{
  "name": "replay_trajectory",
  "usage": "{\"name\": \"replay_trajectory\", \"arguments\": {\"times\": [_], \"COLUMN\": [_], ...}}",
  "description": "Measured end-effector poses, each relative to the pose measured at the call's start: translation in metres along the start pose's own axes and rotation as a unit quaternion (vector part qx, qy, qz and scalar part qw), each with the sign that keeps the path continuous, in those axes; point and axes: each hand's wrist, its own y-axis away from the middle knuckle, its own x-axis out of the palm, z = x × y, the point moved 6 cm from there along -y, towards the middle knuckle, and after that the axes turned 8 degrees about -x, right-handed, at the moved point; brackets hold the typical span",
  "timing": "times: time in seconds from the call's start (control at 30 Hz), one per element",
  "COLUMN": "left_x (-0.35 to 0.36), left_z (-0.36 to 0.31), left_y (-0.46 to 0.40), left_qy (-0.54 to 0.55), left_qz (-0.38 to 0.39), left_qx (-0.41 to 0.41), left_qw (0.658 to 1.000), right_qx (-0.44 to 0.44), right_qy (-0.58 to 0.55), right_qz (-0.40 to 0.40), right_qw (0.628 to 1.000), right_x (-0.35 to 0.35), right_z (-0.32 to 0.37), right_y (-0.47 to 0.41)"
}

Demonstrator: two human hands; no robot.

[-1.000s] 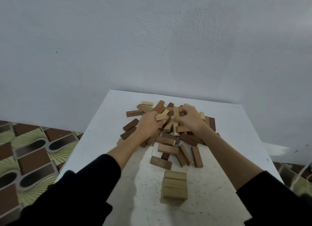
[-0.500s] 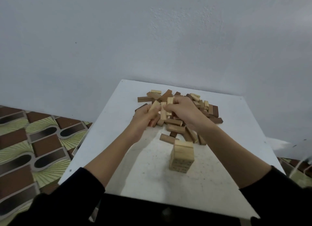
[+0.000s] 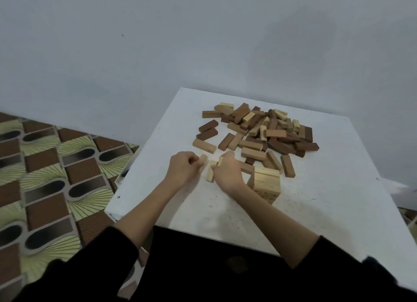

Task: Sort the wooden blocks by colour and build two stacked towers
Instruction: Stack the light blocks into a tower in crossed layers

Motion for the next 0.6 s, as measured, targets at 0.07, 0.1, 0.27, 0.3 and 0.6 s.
{"name": "replay_trajectory", "arguments": {"times": [0.07,0.1,0.27,0.3,0.6], "left_x": [0.000,0.000,-0.001,-0.001,0.012], "left_z": [0.003,0.006,0.010,0.010,0.004], "left_y": [-0.001,-0.002,-0.004,-0.004,0.005], "left_qy": [-0.023,-0.027,-0.047,-0.042,-0.059], "left_qz": [-0.006,-0.006,-0.003,-0.001,0.100], "left_qx": [0.000,0.000,0.012,0.017,0.057], "left_qw": [1.000,1.000,0.999,0.999,0.992], "right_qx": [0.004,0.001,-0.033,-0.030,-0.029], "right_qy": [0.011,0.019,0.096,0.112,0.070], "right_qz": [0.004,0.006,0.010,0.011,-0.049], "right_qw": [1.000,1.000,0.995,0.993,0.996], "right_x": [0.006,0.008,0.017,0.017,0.013], "right_z": [-0.005,-0.006,-0.011,-0.014,-0.016], "right_y": [-0.003,-0.004,-0.008,-0.008,-0.008]}}
